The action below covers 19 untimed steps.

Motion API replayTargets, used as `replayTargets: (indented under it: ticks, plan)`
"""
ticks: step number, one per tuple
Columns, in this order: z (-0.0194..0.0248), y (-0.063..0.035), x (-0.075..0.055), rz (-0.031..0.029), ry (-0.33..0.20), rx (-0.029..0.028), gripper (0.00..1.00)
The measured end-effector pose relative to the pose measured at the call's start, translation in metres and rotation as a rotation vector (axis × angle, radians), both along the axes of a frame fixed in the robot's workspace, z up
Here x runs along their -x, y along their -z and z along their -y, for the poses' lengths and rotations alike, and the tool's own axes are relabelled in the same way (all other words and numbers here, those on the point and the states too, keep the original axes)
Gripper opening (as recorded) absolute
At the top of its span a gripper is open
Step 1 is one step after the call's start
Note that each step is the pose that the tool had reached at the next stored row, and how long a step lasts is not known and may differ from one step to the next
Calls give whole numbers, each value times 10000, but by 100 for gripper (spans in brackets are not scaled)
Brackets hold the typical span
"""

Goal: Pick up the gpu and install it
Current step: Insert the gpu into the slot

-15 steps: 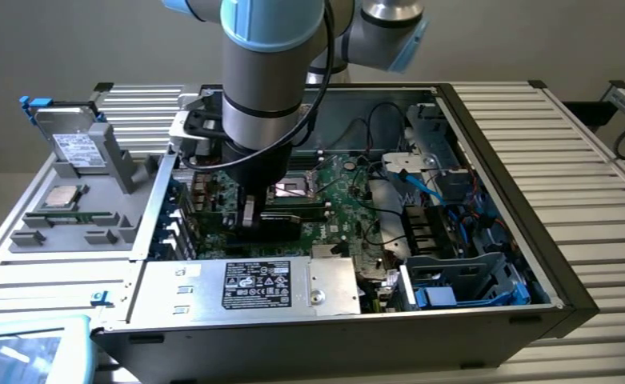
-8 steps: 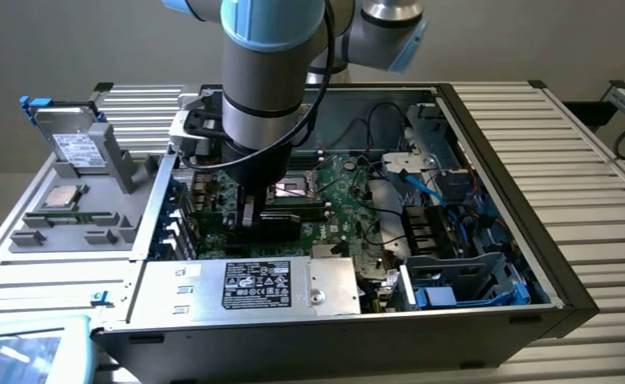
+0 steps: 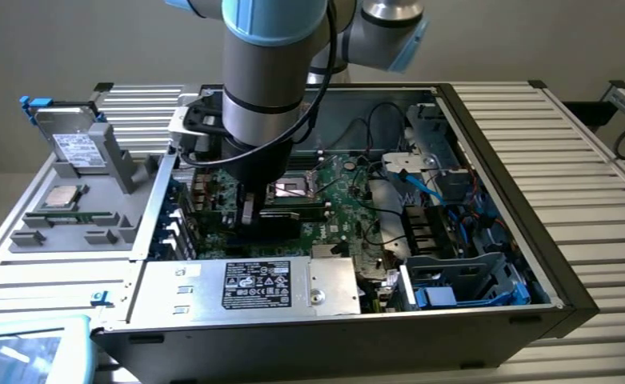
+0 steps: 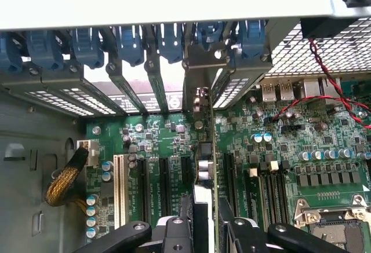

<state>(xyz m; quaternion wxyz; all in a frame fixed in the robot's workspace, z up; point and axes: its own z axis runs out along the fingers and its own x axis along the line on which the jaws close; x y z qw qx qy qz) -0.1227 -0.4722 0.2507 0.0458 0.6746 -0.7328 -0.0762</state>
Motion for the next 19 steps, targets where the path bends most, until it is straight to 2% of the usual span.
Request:
replayTargets:
  ticks: [3,6,11,13,16,19]
  plan:
    - [0,0,-4,-9,0,1,28]
    - [-7,3,-14,-70,3,-32,28]
    - [-10,9,-19,-72,3,-21,28]
    - [-11,10,-21,-72,3,21,28]
    - [-13,11,-26,-71,5,128,28]
    - [-18,9,-27,-73,4,144,28]
